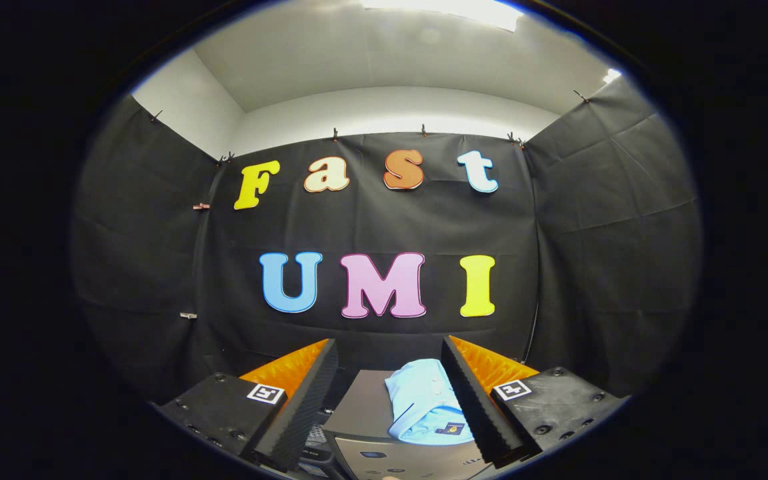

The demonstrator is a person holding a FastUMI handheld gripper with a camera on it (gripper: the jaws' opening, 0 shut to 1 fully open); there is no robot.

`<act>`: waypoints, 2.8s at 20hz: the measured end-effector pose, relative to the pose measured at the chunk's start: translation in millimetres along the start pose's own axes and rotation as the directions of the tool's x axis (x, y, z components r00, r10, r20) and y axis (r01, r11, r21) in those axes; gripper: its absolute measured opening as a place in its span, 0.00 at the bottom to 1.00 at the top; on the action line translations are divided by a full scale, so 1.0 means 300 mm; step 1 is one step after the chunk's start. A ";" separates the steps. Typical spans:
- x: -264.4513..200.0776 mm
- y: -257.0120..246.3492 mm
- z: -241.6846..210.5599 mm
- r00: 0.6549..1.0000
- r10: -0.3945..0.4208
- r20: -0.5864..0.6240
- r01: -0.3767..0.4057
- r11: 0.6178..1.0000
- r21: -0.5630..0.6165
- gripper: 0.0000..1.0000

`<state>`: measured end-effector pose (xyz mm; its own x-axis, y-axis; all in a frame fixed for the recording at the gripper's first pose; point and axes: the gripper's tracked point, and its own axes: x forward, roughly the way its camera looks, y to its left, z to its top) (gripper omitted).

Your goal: Put the clothes into the washing machine and then close the washing machine lid.

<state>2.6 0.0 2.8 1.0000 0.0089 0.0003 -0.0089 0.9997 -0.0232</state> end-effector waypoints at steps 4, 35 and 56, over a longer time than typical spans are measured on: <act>0.000 -0.012 0.003 1.000 -0.001 0.004 0.001 1.000 0.004 0.98; 0.654 -0.281 -0.376 0.878 -0.134 -0.459 0.156 0.988 0.009 0.99; 0.754 -0.405 -0.912 0.607 -0.129 -0.784 0.202 0.979 -0.004 0.98</act>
<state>230.0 -125.8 -267.9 0.6089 -0.1416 -0.7805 0.1937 0.9807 -0.0269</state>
